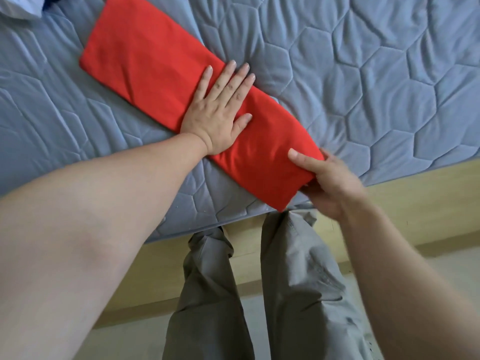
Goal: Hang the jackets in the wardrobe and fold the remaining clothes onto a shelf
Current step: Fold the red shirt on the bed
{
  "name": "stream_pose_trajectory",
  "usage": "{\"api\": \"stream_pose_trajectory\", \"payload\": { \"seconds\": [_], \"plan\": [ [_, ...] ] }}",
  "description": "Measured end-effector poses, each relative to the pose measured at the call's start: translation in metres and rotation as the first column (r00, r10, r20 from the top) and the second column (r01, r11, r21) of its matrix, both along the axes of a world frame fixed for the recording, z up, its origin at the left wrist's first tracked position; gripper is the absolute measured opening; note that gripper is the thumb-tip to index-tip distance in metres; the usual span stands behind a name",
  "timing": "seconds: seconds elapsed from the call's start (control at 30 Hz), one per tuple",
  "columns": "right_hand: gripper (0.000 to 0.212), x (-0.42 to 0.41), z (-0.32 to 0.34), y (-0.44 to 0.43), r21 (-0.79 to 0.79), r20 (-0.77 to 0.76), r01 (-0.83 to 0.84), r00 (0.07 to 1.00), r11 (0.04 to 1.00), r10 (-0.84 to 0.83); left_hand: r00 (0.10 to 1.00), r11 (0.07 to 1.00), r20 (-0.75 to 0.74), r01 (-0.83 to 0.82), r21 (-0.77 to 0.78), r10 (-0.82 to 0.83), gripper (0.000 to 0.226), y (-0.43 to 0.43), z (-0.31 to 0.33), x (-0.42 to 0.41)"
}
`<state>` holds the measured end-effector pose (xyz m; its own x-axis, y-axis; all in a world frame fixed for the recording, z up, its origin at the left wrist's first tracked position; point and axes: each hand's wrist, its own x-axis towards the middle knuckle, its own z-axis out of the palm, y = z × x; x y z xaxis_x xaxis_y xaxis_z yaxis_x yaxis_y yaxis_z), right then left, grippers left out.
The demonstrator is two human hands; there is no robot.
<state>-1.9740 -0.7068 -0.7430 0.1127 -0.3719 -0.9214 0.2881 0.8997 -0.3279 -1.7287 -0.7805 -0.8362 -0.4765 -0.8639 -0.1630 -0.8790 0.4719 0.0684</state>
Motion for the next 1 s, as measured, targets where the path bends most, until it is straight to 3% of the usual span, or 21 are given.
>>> {"api": "stream_pose_trajectory", "payload": {
  "seconds": [0.1, 0.2, 0.3, 0.37, 0.57, 0.7, 0.8, 0.9, 0.97, 1.0],
  "plan": [
    [0.059, 0.033, 0.003, 0.033, 0.011, 0.091, 0.389, 0.917, 0.921, -0.388, 1.000, 1.000, 0.001, -0.013, 0.011, 0.013, 0.070, -0.001, 0.002, -0.001],
    [0.047, 0.059, 0.000, 0.045, -0.006, -0.141, 0.432, 0.892, 0.902, -0.429, 1.000, 1.000, -0.007, -0.018, 0.022, 0.018, 0.070, -0.001, 0.004, -0.002],
    [0.027, 0.070, 0.001, 0.043, -0.152, -0.525, 0.224, 0.807, 0.963, -0.271, 1.000, 0.999, -0.010, -0.020, 0.034, 0.020, 0.070, 0.000, 0.007, -0.002],
    [0.017, 0.068, 0.011, 0.035, -0.258, -0.665, 0.049, 0.716, 0.965, -0.214, 0.999, 0.998, -0.017, -0.051, 0.044, 0.052, 0.069, 0.003, 0.012, -0.006],
    [0.025, 0.038, 0.066, 0.011, -0.379, -0.830, -0.202, 0.505, 0.903, -0.235, 0.946, 0.954, -0.144, -0.275, 0.120, 0.290, 0.067, 0.021, 0.030, -0.057],
    [0.030, 0.029, 0.097, 0.009, -0.292, -0.926, -0.351, 0.336, 0.890, -0.171, 0.928, 0.938, -0.194, -0.279, 0.207, 0.318, 0.066, 0.042, 0.038, -0.115],
    [0.036, 0.031, 0.108, 0.007, -0.138, -0.967, -0.440, 0.252, 0.887, -0.025, 0.910, 0.920, -0.222, -0.289, 0.264, 0.349, 0.067, 0.045, 0.040, -0.127],
    [0.033, 0.046, 0.110, -0.003, -0.169, -0.958, -0.458, 0.284, 0.873, -0.037, 0.784, 0.891, -0.454, -0.268, 0.368, 0.423, 0.061, 0.036, 0.053, -0.104],
    [0.032, 0.069, 0.110, -0.009, -0.287, -0.925, -0.452, 0.362, 0.845, -0.120, 0.568, 0.788, -0.564, -0.298, 0.538, 0.600, 0.048, 0.026, 0.068, -0.079],
    [0.032, 0.085, 0.109, -0.013, -0.341, -0.900, -0.458, 0.411, 0.821, -0.145, 0.398, 0.665, -0.540, -0.328, 0.670, 0.741, 0.039, 0.019, 0.076, -0.063]
  ]
}}
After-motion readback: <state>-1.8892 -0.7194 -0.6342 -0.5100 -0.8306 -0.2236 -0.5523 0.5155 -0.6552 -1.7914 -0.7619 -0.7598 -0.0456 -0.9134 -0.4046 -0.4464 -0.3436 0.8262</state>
